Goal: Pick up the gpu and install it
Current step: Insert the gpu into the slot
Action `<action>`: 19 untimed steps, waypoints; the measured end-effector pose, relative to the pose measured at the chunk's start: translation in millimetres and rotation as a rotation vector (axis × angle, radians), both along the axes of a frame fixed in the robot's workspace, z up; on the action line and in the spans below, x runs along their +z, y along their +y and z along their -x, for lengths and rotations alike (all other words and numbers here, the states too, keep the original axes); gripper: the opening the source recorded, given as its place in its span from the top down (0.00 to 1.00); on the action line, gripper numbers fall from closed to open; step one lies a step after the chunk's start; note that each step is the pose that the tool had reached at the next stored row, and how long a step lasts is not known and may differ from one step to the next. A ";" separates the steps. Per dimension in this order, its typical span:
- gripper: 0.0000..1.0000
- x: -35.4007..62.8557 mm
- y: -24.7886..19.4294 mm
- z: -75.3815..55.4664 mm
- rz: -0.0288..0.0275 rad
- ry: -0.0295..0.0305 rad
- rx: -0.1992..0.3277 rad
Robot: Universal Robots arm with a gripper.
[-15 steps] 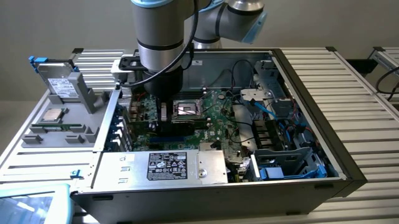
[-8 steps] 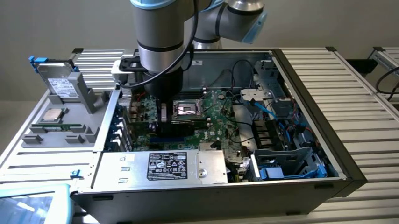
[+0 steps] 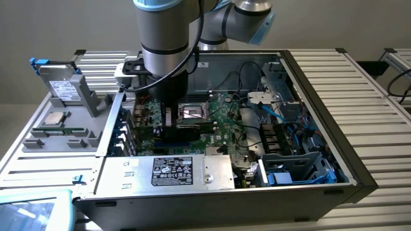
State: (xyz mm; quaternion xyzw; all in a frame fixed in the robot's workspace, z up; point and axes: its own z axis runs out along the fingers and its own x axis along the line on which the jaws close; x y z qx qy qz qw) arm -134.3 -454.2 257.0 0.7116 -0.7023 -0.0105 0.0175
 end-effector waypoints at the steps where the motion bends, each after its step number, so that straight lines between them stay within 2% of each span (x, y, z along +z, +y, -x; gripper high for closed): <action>1: 0.72 0.0 0.0 0.0 0.0003 0.0001 0.000; 3: 0.72 0.1 -0.1 0.0 0.0024 0.0001 0.000; 6: 0.72 1.5 -0.2 0.0 0.0101 0.0002 0.000; 9: 0.72 2.6 -0.1 0.1 0.0241 0.0000 0.000; 11: 0.72 2.6 -0.1 0.0 0.0296 0.0000 0.000; 13: 0.72 2.8 0.2 0.1 0.0314 0.0002 0.000; 19: 0.72 2.7 1.5 0.0 0.0315 0.0001 0.000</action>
